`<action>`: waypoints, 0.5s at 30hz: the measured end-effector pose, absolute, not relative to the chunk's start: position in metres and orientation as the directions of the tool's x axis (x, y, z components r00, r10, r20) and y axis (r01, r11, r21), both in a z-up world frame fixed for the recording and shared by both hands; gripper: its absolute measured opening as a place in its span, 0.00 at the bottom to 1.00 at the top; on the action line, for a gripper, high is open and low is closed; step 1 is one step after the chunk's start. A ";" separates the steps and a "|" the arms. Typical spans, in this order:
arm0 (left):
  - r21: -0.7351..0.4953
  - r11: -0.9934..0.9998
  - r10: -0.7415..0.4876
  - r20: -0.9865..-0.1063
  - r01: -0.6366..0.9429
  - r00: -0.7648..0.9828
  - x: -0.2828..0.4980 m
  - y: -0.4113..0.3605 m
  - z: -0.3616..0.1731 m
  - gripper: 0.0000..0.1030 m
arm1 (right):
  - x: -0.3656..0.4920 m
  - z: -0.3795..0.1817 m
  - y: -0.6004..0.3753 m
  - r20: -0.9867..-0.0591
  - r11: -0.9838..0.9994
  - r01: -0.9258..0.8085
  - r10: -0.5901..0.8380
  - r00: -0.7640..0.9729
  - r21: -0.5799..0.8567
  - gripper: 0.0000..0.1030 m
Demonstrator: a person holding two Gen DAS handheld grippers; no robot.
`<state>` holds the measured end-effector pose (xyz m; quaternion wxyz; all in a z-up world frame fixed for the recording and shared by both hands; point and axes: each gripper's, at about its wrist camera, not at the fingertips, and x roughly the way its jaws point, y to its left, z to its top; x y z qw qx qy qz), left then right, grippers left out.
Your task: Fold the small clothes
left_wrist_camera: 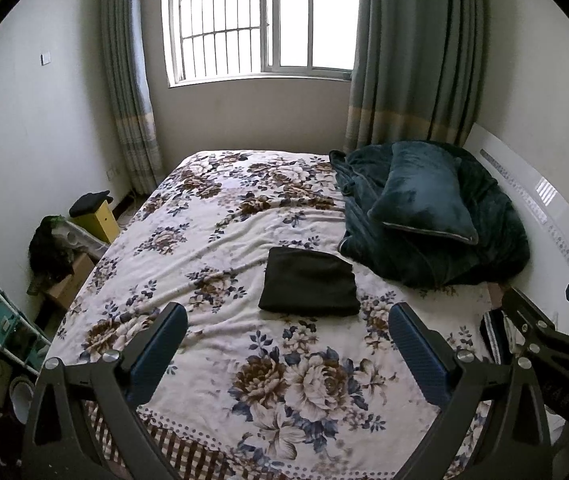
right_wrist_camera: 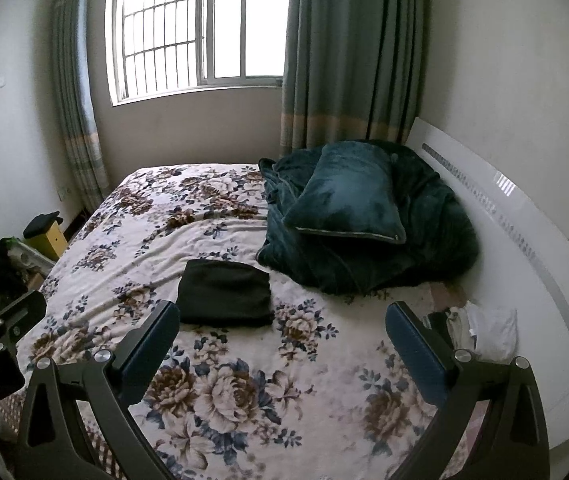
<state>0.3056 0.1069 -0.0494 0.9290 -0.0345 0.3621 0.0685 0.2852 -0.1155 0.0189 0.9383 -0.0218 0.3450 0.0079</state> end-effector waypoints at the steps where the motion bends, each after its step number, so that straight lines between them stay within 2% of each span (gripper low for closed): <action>1: -0.014 0.988 0.103 -0.677 -0.153 0.729 0.304 0.107 -0.049 1.00 | 0.285 0.019 -0.116 -0.648 0.999 -0.031 0.000 0.762 -0.036 1.00; 15: -0.006 0.987 0.114 -0.680 -0.161 0.724 0.299 0.109 -0.049 1.00 | 0.283 0.018 -0.115 -0.647 0.999 -0.025 -0.002 0.762 -0.033 1.00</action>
